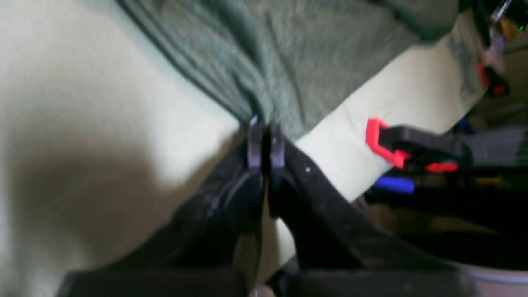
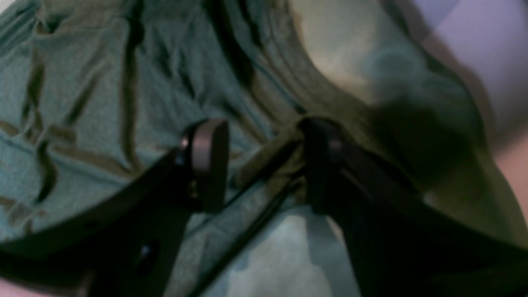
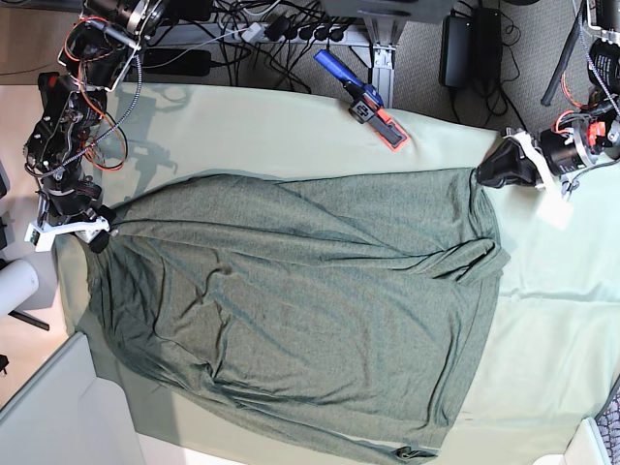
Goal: Fold the T-shirt properly
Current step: 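Lay the folded shoulder edge down across the shirt body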
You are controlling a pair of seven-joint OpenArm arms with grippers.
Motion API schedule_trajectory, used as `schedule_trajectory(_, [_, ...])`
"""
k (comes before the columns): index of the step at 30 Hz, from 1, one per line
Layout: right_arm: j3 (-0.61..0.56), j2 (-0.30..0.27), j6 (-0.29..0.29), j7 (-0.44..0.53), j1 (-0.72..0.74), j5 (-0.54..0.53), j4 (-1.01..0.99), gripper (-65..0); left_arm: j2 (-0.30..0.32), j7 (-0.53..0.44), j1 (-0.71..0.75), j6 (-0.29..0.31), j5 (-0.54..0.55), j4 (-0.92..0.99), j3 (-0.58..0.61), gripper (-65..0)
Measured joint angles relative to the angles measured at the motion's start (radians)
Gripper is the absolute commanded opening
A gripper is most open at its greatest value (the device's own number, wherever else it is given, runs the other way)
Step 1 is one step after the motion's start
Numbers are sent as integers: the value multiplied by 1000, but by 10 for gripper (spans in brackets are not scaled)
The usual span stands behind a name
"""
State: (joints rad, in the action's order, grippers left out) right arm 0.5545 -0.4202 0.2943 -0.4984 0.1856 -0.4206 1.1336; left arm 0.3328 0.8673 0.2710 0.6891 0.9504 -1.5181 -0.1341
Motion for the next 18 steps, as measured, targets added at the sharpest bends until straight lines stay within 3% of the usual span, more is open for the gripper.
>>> schedule_trajectory(3, [0,0,0,1,0,0,0,-351,0,27,-16,0,-5,-18,-9,-650])
schedule_trajectory(11, [0,0,0,3,0,16,0,-351,10,51,-23,0,18,-296,-69,-650])
schedule_trajectory(18, [0,0,0,3,0,22,0,-351,8,21,-79,0,-47,-306,-69,-650])
